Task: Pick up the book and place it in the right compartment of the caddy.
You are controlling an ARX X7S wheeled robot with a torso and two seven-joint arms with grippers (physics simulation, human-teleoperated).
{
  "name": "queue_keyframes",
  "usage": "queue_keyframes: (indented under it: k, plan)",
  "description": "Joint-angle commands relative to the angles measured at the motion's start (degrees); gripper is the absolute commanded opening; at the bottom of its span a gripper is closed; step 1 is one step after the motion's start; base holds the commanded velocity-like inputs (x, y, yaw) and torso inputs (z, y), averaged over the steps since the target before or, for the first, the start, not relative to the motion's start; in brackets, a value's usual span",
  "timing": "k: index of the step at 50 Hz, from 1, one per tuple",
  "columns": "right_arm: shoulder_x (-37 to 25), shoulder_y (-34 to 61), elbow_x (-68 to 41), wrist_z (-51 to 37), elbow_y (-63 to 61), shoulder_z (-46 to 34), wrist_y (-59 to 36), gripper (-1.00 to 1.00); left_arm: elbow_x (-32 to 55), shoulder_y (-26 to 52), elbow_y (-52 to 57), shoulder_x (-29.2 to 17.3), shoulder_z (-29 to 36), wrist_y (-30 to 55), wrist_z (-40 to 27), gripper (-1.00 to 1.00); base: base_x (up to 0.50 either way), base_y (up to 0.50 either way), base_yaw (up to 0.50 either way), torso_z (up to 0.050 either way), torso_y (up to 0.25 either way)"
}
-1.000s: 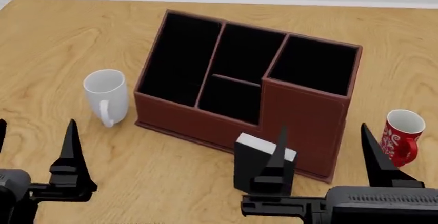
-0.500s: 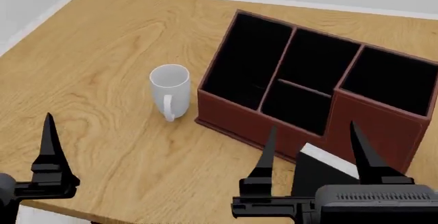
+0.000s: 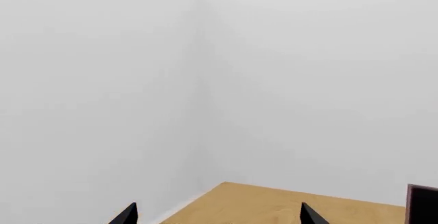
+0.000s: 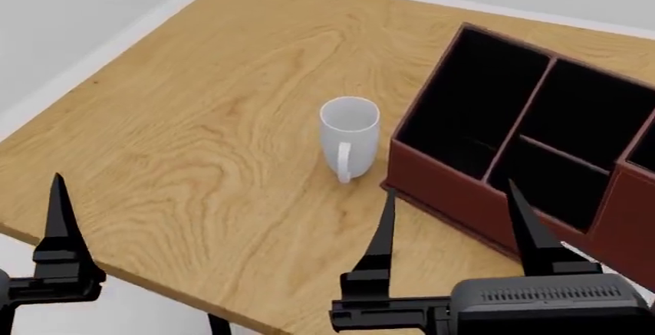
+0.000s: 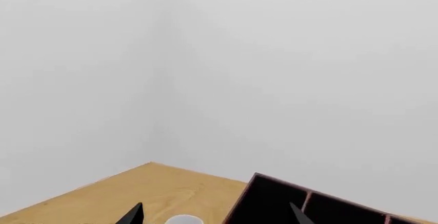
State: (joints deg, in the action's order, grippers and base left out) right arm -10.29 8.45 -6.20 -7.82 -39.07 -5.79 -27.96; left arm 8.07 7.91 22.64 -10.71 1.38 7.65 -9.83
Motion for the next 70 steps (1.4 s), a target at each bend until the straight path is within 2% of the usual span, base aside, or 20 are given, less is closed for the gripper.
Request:
queue_keyframes:
  k: [1, 7, 10, 33, 53, 58, 61, 70]
  plan:
    - [-0.3, 0.2, -0.7, -0.1, 0.2, -0.5, 0.2, 1.00, -0.5, -0.3, 0.2, -0.5, 0.7, -0.6, -0.5, 1.00, 0.00, 0.00, 0.50, 0.000, 0.000]
    - [-0.6, 0.7, -0.2, -0.4, 0.6, -1.6, -0.4, 1.00, -0.5, -0.4, 0.2, -0.7, 1.0, -0.8, -0.7, 1.00, 0.00, 0.00, 0.17, 0.000, 0.000]
    - [-0.7, 0.0, -3.4, 1.8, 0.4, -0.7, 1.9, 1.00, -0.4, -0.6, 1.0, -0.9, 1.1, -0.2, -0.9, 1.00, 0.05, -0.12, 0.00, 0.000, 0.000]
    - [-1.9, -3.3, -5.0, 0.9, -1.8, 0.5, 3.3, 1.00, 1.3, -0.7, 1.5, -1.5, 0.5, 0.1, -1.9, 1.00, 0.19, -0.46, 0.00, 0.000, 0.000]
    - [-2.2, -2.2, -5.3, -0.5, -0.8, 0.4, 2.3, 1.00, 1.7, -0.6, 1.5, -2.1, 1.0, -0.3, -2.4, 1.00, 0.18, -0.46, 0.00, 0.000, 0.000]
    - [-2.5, -1.7, -3.9, -1.3, -0.2, -0.6, 1.7, 1.00, 1.7, -0.6, 1.3, -2.2, 1.3, -0.4, -2.5, 1.00, 0.02, -0.05, 0.00, 0.000, 0.000]
    - [-3.1, -0.7, 0.7, -4.1, -0.5, -2.9, -2.3, 1.00, 1.7, -0.7, 1.7, -2.3, 1.4, -0.2, -2.7, 1.00, 0.00, 0.00, 0.00, 0.000, 0.000]
    - [-3.6, -0.7, 0.0, -3.4, -1.2, -4.0, -1.6, 1.00, 1.9, -0.8, 1.7, -2.5, 1.6, -0.3, -2.9, 1.00, 0.00, 0.00, 0.44, 0.000, 0.000]
